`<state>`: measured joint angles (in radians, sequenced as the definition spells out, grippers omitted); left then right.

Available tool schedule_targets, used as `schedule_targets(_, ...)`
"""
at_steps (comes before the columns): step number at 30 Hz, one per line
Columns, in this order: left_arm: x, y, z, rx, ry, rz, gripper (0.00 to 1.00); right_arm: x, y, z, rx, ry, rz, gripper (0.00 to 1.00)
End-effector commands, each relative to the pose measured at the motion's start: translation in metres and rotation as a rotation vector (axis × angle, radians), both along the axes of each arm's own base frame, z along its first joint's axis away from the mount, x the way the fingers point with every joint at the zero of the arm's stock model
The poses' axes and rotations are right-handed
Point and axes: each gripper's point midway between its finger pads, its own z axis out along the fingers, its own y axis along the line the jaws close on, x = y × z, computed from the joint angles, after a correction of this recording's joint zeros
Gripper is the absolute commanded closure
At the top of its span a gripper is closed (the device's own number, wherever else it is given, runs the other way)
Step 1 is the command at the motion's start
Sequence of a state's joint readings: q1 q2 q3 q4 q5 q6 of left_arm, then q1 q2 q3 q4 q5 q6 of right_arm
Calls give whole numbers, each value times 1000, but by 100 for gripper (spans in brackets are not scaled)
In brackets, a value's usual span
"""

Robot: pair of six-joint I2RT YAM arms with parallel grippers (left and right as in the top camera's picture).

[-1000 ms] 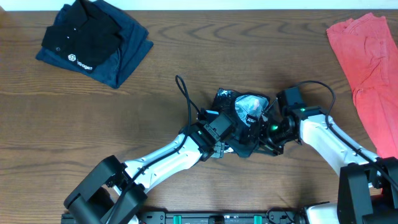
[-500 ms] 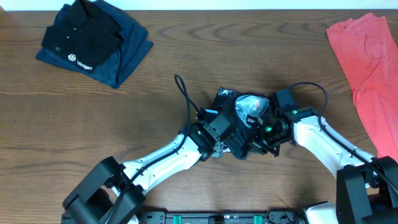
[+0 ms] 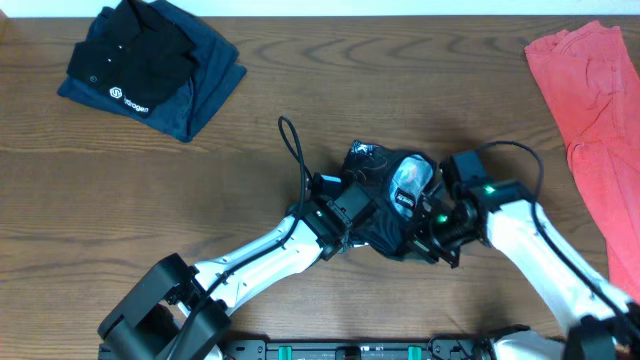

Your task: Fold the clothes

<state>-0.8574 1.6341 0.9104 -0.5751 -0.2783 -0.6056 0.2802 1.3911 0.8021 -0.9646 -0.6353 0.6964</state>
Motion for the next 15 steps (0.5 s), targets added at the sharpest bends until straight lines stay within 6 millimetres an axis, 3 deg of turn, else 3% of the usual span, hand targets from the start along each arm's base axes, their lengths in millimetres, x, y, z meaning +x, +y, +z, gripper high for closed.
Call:
schedule_targets(1, 11, 4, 12, 13, -60, 20, 24, -8, -12, -2, -82, -6, 7, 98)
schedule_targets(5, 11, 5, 12, 15, -60, 20, 24, -15, -23, -7, -146, 20, 10, 96)
schedule_targets(7, 10, 5, 12, 15, -59, 19, 24, -14, -23, -7, -145, 15, 12, 87)
schedule_targets(10, 9, 6, 13, 21, -55, 19, 24, -11, -22, -7, -136, -14, 32, 28)
schedule_targets(11, 8, 7, 13, 23, -53, 19, 24, -10, -21, -7, -134, -21, 39, 16)
schedule_targets(12, 8, 8, 14, 25, -51, 19, 24, -10, -21, -7, -134, -27, 43, 9)
schedule_targets(15, 6, 11, 20, 23, -56, 20, 24, -8, -21, -8, -134, -35, 42, 5)
